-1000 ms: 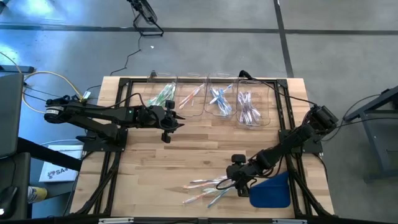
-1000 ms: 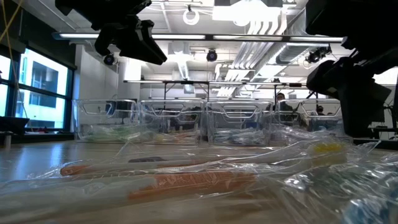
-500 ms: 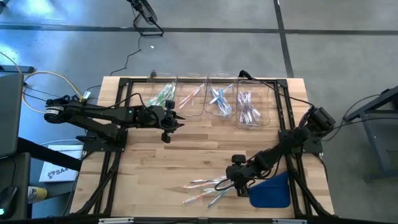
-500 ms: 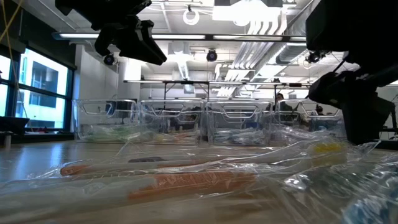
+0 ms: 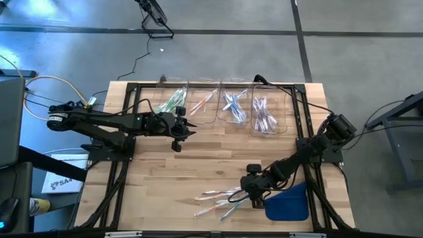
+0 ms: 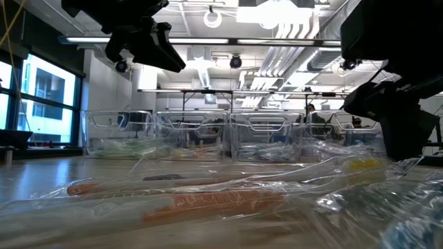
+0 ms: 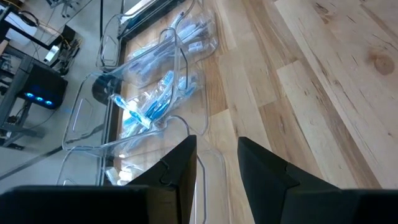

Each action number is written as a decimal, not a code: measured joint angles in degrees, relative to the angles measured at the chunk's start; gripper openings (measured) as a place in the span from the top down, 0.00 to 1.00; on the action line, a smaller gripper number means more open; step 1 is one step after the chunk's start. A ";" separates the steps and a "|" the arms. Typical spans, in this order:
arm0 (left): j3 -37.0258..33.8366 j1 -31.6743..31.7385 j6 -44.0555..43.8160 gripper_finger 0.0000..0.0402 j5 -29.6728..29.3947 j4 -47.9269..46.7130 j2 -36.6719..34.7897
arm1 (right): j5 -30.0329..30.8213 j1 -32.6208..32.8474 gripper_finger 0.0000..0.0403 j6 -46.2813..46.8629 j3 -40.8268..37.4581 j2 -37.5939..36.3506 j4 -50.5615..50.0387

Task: Pick & Place Toothbrushes
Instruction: Put the blue toothbrush into the middle right transparent bin

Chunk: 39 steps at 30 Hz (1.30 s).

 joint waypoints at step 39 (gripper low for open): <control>-0.04 0.02 0.19 0.72 0.00 -1.95 0.02 | 2.31 -0.04 0.56 -0.07 0.00 2.79 0.01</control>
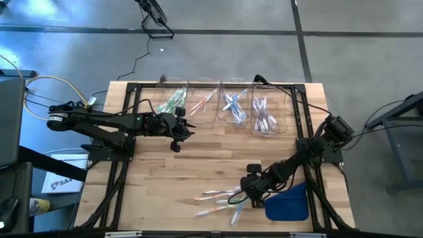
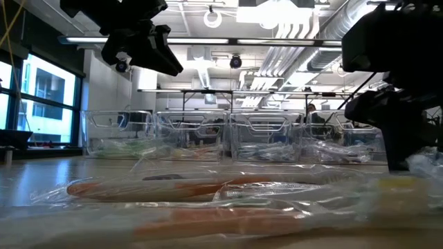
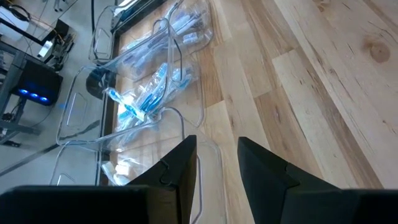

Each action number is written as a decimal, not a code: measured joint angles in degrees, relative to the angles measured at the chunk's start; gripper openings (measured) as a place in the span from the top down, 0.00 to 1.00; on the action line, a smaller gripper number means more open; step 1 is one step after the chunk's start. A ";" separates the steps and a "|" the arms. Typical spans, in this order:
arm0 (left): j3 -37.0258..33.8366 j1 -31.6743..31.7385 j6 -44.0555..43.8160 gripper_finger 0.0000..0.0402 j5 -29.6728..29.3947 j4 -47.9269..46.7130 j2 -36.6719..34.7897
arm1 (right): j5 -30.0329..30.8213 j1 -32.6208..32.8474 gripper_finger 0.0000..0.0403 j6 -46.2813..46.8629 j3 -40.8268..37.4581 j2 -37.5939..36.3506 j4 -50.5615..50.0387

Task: Pick & Place Toothbrushes
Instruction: Put the blue toothbrush into the middle right transparent bin

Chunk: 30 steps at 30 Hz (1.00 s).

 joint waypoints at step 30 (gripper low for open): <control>0.02 -0.01 -0.01 0.72 0.00 0.00 0.00 | 0.48 -0.02 0.83 0.07 -0.02 0.00 0.00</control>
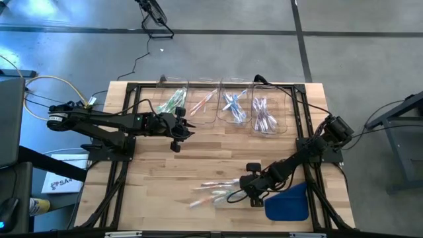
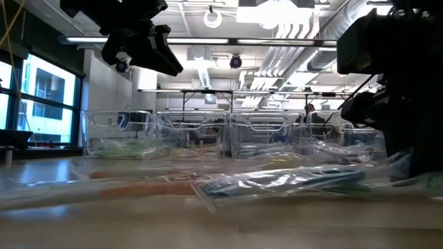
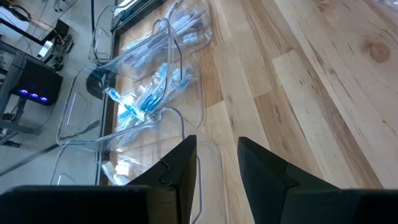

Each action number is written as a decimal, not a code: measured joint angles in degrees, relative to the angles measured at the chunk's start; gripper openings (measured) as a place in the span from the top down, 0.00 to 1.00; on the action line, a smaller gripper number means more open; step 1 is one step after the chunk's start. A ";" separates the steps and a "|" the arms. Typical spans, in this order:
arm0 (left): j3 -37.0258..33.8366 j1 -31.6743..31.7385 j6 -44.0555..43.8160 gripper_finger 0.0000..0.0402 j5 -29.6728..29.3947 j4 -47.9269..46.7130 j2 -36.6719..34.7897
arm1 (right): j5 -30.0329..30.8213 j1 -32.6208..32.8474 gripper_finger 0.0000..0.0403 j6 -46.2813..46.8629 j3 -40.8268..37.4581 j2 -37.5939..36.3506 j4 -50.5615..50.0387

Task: Pick & Place Toothbrushes
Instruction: Put the blue toothbrush into the middle right transparent bin

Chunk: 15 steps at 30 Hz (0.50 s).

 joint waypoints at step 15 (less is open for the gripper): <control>0.04 -0.01 0.01 0.72 0.00 -1.01 0.00 | 0.11 0.02 0.85 0.00 0.00 0.00 0.02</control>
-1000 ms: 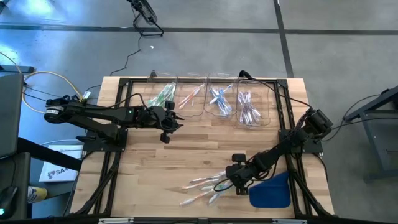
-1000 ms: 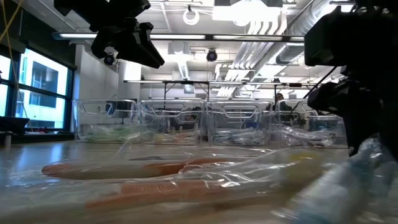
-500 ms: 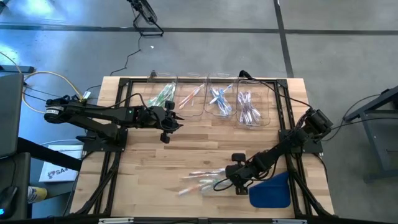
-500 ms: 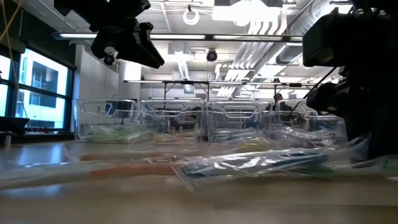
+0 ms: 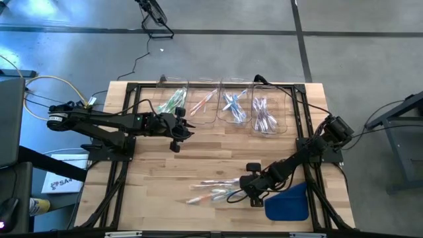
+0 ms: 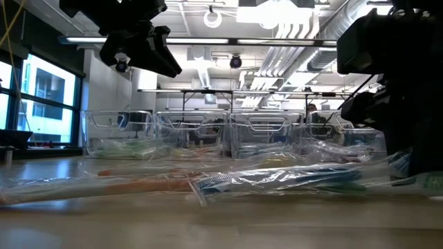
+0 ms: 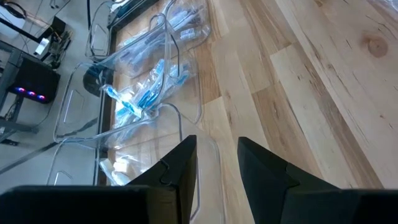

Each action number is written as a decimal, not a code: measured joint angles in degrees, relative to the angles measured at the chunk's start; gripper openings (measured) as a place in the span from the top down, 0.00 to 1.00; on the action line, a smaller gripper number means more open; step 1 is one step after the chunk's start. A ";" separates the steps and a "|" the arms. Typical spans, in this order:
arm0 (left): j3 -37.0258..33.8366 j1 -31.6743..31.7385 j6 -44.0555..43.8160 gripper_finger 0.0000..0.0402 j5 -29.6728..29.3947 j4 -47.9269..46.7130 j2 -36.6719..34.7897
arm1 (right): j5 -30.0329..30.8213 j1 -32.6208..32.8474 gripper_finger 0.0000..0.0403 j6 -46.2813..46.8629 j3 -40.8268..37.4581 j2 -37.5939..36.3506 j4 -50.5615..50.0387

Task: Pick & Place Toothbrushes
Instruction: Put the blue toothbrush into the middle right transparent bin

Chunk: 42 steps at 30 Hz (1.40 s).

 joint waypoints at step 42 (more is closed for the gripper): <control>0.00 -0.01 -1.06 0.72 -0.33 -1.40 0.00 | 1.86 0.00 0.86 15.19 -0.02 0.02 1.10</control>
